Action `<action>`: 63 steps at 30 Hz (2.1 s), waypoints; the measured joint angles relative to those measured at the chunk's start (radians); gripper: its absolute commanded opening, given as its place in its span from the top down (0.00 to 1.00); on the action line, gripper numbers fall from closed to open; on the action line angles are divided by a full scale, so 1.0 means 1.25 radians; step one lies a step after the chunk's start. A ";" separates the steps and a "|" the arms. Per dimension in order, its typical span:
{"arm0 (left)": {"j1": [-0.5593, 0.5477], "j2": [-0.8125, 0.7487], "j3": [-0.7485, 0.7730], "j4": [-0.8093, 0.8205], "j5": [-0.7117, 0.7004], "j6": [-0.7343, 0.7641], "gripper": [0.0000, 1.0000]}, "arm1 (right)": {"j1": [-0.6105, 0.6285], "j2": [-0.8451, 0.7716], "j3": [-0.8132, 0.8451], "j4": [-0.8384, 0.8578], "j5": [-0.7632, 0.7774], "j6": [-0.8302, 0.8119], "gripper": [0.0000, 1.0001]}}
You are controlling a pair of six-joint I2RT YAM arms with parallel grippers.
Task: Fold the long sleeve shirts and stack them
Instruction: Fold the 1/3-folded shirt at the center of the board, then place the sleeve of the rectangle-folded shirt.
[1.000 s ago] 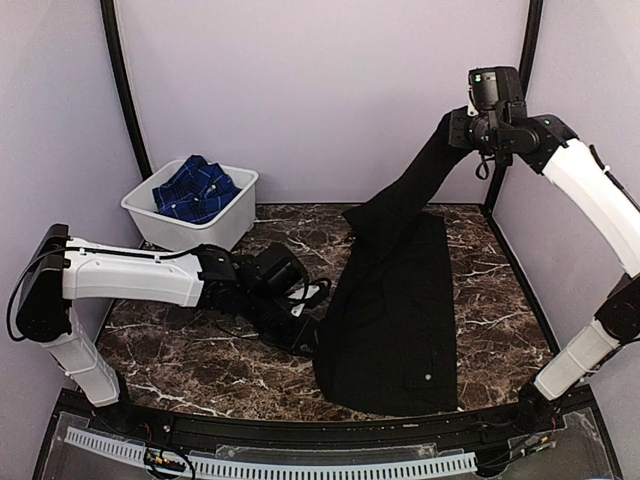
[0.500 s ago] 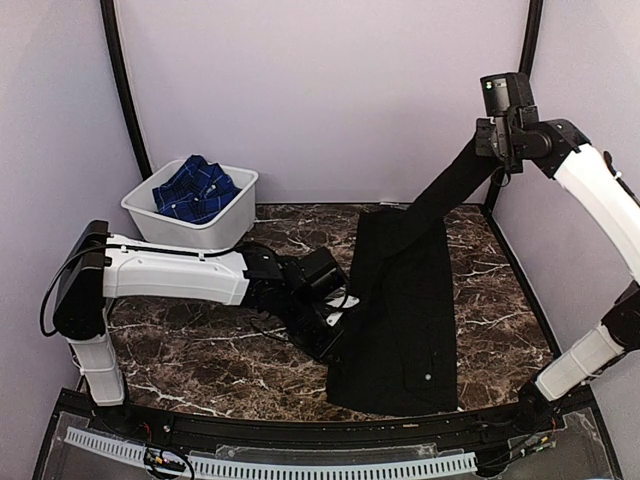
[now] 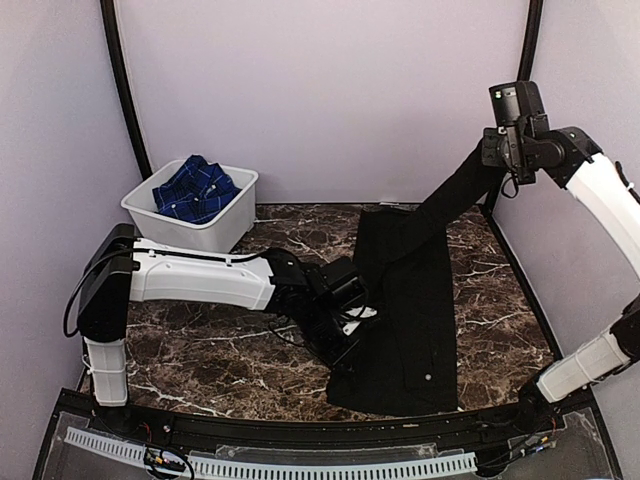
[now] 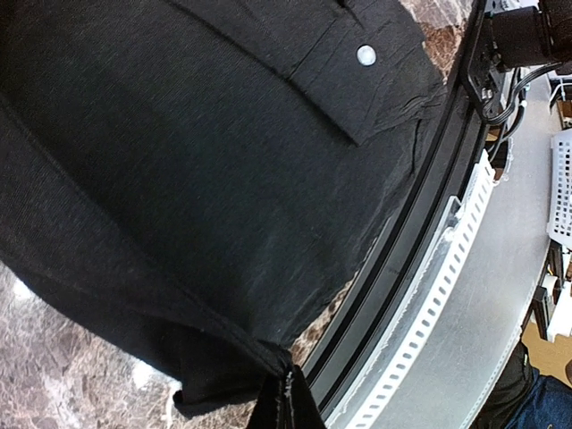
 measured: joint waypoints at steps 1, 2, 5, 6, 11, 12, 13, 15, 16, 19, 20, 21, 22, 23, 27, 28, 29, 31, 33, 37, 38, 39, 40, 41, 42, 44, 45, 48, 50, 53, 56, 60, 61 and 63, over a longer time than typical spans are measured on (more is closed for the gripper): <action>-0.001 0.006 0.009 -0.001 0.004 0.003 1.00 | 0.000 -0.004 0.000 0.000 -0.001 0.001 1.00; -0.003 0.012 0.019 -0.002 0.006 0.006 1.00 | 0.000 -0.009 0.000 0.000 -0.003 0.001 1.00; -0.010 0.035 0.049 -0.009 0.016 0.016 1.00 | 0.000 -0.019 0.000 0.000 -0.005 0.001 1.00; -0.012 0.041 0.055 -0.009 0.020 0.018 1.00 | 0.000 -0.020 0.000 0.000 -0.005 0.001 1.00; -0.020 0.075 0.077 -0.011 0.039 0.027 1.00 | 0.000 -0.022 -0.002 -0.002 -0.005 0.004 1.00; -0.020 0.080 0.078 -0.012 0.041 0.028 1.00 | 0.000 -0.023 -0.003 -0.003 -0.005 0.004 1.00; -0.020 0.086 0.081 -0.011 0.044 0.030 1.00 | 0.000 -0.024 -0.005 -0.005 -0.005 0.007 1.00; -0.020 0.097 0.087 -0.011 0.048 0.032 0.96 | 0.000 -0.025 -0.005 -0.008 -0.006 0.010 1.00; -0.020 0.102 0.089 -0.011 0.050 0.033 0.92 | 0.000 -0.026 -0.005 -0.010 -0.006 0.011 1.00; -0.020 0.107 0.090 -0.010 0.061 0.040 0.76 | 0.000 -0.027 -0.007 -0.011 -0.011 0.015 1.00; -0.021 0.108 0.091 -0.009 0.064 0.041 0.68 | 0.000 -0.029 -0.010 -0.011 -0.014 0.017 1.00; -0.021 0.109 0.092 -0.009 0.066 0.041 0.65 | 0.000 -0.032 -0.016 -0.013 -0.018 0.020 1.00; -0.021 0.110 0.095 -0.009 0.070 0.042 0.58 | 0.000 -0.036 -0.025 -0.014 -0.025 0.026 1.00; -0.021 0.110 0.099 -0.008 0.072 0.042 0.55 | 0.000 -0.041 -0.036 -0.016 -0.035 0.031 1.00; -0.021 0.110 0.117 0.001 0.089 0.035 0.44 | 0.000 -0.080 -0.115 -0.026 -0.099 0.062 1.00; -0.021 0.109 0.121 0.004 0.091 0.034 0.43 | 0.000 -0.089 -0.132 -0.029 -0.115 0.067 1.00; -0.021 0.108 0.126 0.006 0.092 0.032 0.43 | 0.000 -0.101 -0.152 -0.032 -0.135 0.074 1.00; -0.019 0.100 0.130 0.013 0.092 0.026 0.43 | 0.002 -0.126 -0.197 -0.033 -0.198 0.087 1.00; -0.008 0.084 0.130 0.014 0.092 0.016 0.46 | 0.012 -0.151 -0.249 -0.023 -0.263 0.097 1.00; 0.042 0.038 0.130 0.021 0.068 -0.021 0.49 | 0.087 -0.170 -0.369 0.020 -0.390 0.117 1.00; 0.067 0.024 0.130 0.026 0.054 -0.036 0.49 | 0.116 -0.164 -0.404 0.038 -0.426 0.123 1.00; 0.096 0.011 0.128 0.032 0.041 -0.049 0.50 | 0.147 -0.153 -0.437 0.053 -0.461 0.130 1.00; 0.113 0.002 0.121 0.040 0.027 -0.065 0.50 | 0.175 -0.140 -0.466 0.068 -0.488 0.139 1.00; 0.150 -0.015 0.114 0.048 0.019 -0.075 0.50 | 0.206 -0.124 -0.496 0.084 -0.515 0.149 1.00; 0.179 -0.027 0.103 0.055 0.012 -0.086 0.50 | 0.236 -0.109 -0.526 0.100 -0.540 0.161 1.00; 0.232 -0.038 0.087 0.063 -0.002 -0.104 0.50 | 0.289 -0.084 -0.576 0.133 -0.583 0.189 1.00; 0.247 -0.038 0.085 0.063 -0.005 -0.109 0.50 | 0.314 -0.073 -0.600 0.150 -0.605 0.203 1.00; 0.266 -0.027 0.082 0.063 -0.008 -0.109 0.48 | 0.382 -0.041 -0.663 0.204 -0.672 0.253 1.00; 0.263 -0.017 0.082 0.062 -0.001 -0.106 0.47 | 0.410 -0.011 -0.680 0.224 -0.699 0.277 1.00; 0.257 0.004 0.085 0.060 0.019 -0.094 0.44 | 0.428 0.032 -0.683 0.236 -0.719 0.304 1.00; 0.254 0.026 0.088 0.060 0.038 -0.080 0.44 | 0.431 0.032 -0.676 0.238 -0.721 0.317 1.00; 0.253 0.045 0.089 0.060 0.060 -0.072 0.44 | 0.431 0.032 -0.637 0.238 -0.720 0.315 0.90; 0.253 0.047 0.089 0.060 0.064 -0.072 0.44 | 0.431 0.032 -0.624 0.239 -0.723 0.313 0.84; 0.253 0.048 0.089 0.060 0.070 -0.071 0.44 | 0.431 0.033 -0.605 0.245 -0.736 0.312 0.63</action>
